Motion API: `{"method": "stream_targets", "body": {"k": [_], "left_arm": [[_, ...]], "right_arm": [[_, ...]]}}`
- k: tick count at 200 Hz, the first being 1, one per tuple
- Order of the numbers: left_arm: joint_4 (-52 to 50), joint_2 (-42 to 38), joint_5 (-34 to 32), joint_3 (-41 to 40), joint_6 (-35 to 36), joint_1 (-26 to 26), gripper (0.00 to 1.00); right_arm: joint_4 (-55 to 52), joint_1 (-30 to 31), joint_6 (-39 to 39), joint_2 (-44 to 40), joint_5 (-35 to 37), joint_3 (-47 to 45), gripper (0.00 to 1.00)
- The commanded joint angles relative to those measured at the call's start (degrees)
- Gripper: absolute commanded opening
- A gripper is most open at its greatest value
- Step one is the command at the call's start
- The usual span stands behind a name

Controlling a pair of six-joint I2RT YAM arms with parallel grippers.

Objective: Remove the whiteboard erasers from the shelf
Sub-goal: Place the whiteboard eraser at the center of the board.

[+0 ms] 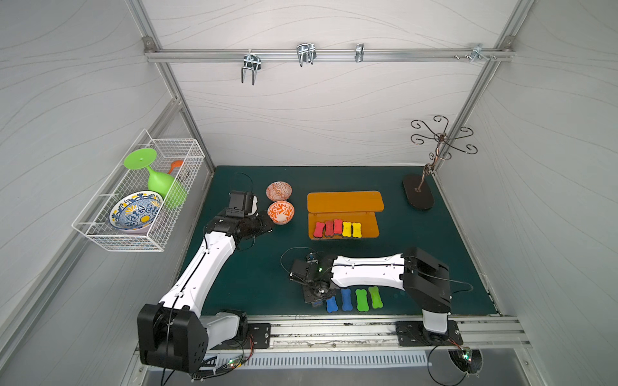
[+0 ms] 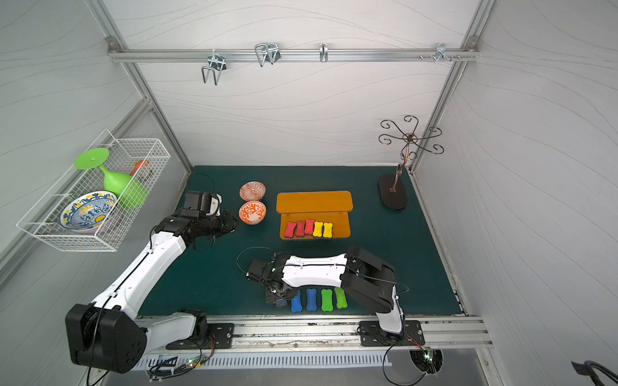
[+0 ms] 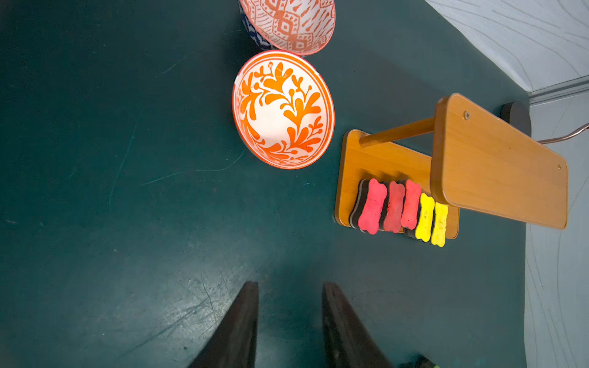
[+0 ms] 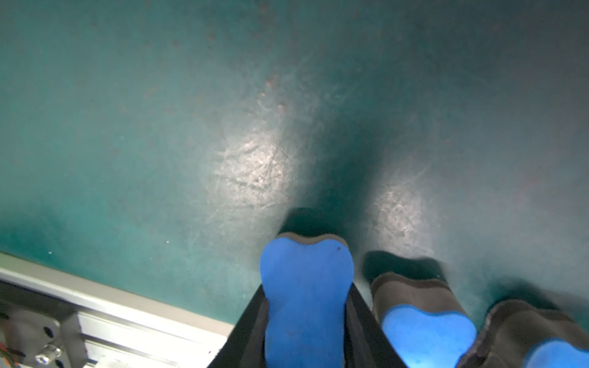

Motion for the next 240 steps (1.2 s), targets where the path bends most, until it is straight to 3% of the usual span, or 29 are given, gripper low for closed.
{"method": "stream_targets", "body": {"k": [1,50,93,139,174,240], "left_arm": [[1.22,-1.45,-0.35,0.32,0.37,0.26,0.37],[1.13,-1.52,0.09,0.49,0.4,0.27,0.37],[2.47,-2.82,3.23,0.32,-0.56,0.26,0.37],[4.03,-6.85,5.54,-1.43,-2.35,-0.43,0.37],[3.77,-7.21,6.95,-1.09,-3.28,-1.97,0.36],[3.84,-8.4,8.57,-0.78,-4.06,-4.92,0.36]], "right_arm": [[-0.19,0.01,0.38,0.57,-0.43,0.33,0.42],[-2.89,0.6,0.03,-1.58,2.94,1.68,0.5],[-8.22,1.29,-1.54,-8.89,12.32,3.83,0.57],[-7.87,0.79,-5.27,-15.71,16.35,0.35,0.65],[-12.49,0.35,-8.4,-16.12,20.89,3.6,0.72],[-15.2,-2.15,-12.74,-14.24,23.62,9.57,0.73]]}}
